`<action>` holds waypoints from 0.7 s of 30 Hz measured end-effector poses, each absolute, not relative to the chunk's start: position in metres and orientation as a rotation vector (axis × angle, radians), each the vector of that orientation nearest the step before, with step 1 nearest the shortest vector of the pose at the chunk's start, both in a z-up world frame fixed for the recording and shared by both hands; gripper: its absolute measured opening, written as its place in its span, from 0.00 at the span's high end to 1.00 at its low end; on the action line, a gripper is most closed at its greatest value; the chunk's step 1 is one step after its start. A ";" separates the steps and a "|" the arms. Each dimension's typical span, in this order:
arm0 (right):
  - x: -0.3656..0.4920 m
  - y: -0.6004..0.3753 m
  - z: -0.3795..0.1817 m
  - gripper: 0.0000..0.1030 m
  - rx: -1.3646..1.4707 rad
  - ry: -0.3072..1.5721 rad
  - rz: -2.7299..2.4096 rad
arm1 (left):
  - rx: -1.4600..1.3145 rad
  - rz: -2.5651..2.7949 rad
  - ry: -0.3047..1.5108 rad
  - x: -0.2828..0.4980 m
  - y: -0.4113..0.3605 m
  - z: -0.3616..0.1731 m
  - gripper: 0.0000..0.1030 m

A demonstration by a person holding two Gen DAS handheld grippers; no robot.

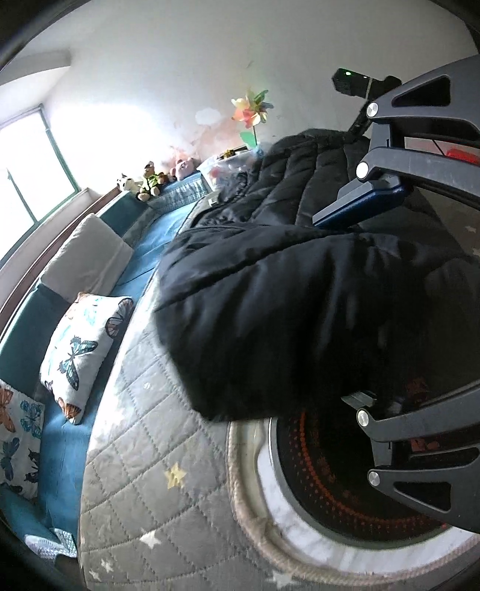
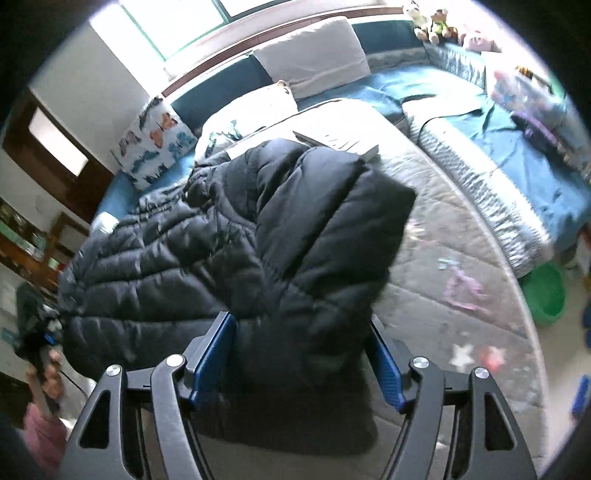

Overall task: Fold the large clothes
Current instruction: 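Lower the folded jacket onto the mattress with both grippers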

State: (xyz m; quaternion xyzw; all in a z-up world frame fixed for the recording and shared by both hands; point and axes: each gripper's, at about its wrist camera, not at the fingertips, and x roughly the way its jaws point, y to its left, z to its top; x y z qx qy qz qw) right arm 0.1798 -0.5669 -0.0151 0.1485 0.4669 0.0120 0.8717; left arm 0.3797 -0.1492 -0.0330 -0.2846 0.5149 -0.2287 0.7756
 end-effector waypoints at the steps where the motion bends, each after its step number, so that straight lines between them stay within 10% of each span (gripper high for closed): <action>1: 0.178 -0.564 -0.011 0.25 0.284 0.971 0.017 | -0.620 -0.489 1.113 0.379 -0.144 -0.030 0.27; 21: 0.253 -0.502 -0.001 0.25 0.122 0.869 -0.056 | -0.439 -0.519 0.927 0.347 -0.146 0.057 0.27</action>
